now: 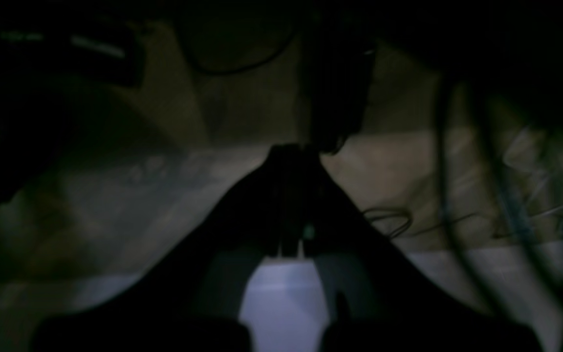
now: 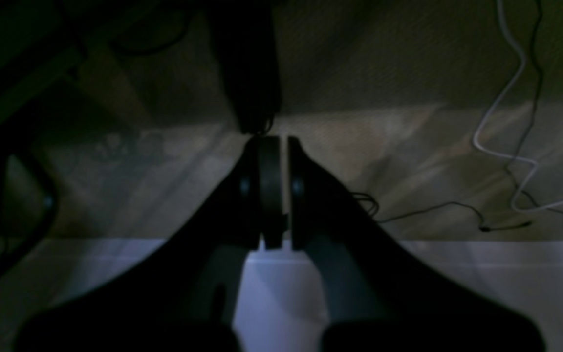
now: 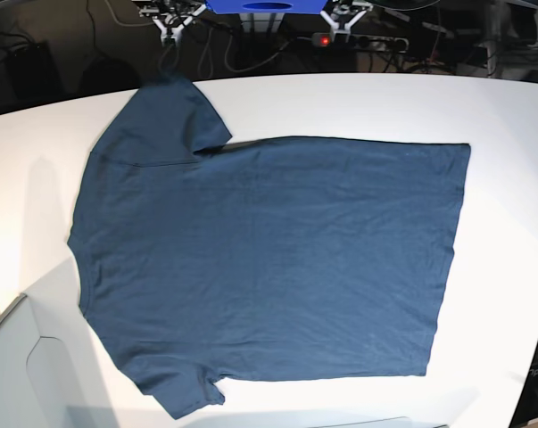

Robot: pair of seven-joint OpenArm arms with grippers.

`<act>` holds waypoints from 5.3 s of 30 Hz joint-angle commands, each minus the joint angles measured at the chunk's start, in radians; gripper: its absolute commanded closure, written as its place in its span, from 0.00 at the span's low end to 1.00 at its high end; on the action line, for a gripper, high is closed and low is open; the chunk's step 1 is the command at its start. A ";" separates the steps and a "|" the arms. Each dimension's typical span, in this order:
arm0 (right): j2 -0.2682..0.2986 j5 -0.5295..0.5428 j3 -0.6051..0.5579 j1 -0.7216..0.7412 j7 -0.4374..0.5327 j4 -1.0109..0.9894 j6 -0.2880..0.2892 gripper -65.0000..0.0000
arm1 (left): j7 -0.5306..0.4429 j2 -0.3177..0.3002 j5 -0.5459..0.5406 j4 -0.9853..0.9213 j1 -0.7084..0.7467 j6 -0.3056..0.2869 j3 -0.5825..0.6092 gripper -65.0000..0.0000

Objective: Fold the T-shirt properly

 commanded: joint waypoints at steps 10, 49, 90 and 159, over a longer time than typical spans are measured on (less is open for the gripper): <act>0.018 0.000 0.000 -0.032 -0.140 0.101 0.014 1.00 | -0.001 0.006 0.000 0.005 0.018 0.000 0.002 1.00; 0.201 -0.041 0.066 -0.907 -0.350 1.730 0.014 0.90 | -0.001 -0.180 -0.011 1.452 0.868 0.002 -0.064 0.97; 0.227 -0.041 0.046 -0.729 -0.462 1.923 0.015 0.48 | 0.406 -0.189 -0.477 1.405 0.231 -0.003 -0.552 0.55; 0.227 -0.041 0.026 -0.508 -0.464 1.666 0.070 0.70 | 0.406 -0.178 -0.485 1.342 0.199 -0.004 -0.577 1.00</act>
